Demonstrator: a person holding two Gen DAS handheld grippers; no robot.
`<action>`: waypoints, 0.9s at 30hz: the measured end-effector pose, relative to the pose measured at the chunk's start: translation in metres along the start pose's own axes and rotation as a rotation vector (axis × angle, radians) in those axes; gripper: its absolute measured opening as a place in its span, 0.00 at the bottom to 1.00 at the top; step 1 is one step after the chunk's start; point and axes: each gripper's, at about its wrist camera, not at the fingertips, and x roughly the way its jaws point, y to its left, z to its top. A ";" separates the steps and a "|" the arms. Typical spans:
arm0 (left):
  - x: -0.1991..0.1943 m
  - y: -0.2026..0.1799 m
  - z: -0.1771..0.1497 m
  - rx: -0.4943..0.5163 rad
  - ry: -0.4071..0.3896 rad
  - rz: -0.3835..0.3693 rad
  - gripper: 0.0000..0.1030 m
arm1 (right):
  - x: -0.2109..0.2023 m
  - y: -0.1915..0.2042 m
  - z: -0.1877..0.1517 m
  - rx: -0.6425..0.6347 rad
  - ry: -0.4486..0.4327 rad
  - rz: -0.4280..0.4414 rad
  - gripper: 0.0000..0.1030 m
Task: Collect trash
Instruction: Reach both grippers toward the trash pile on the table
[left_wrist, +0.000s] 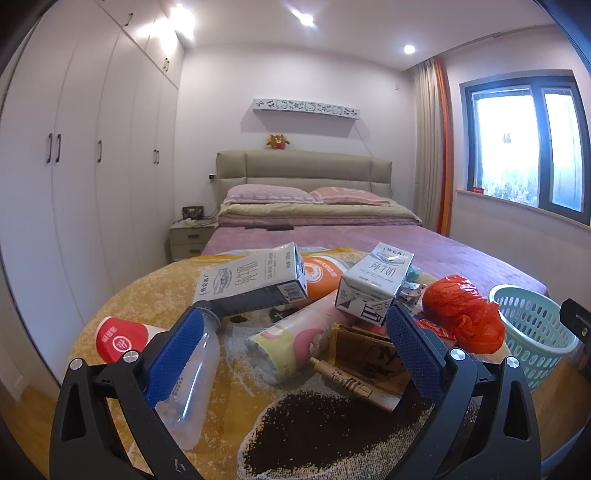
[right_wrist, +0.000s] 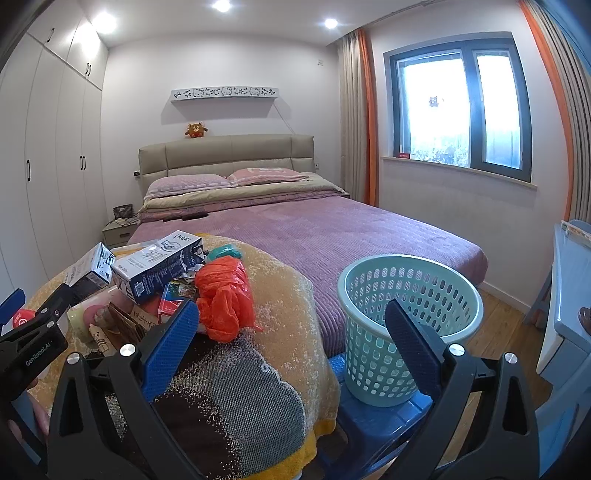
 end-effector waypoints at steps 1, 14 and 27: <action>0.000 0.000 0.000 0.000 0.000 0.000 0.93 | 0.000 0.000 0.000 0.002 0.000 0.001 0.93; 0.001 0.000 -0.001 -0.007 0.003 0.002 0.93 | 0.003 0.001 -0.002 0.000 0.011 0.003 0.93; -0.021 0.016 -0.007 -0.032 0.062 -0.023 0.93 | 0.007 0.009 0.001 -0.051 0.012 -0.003 0.93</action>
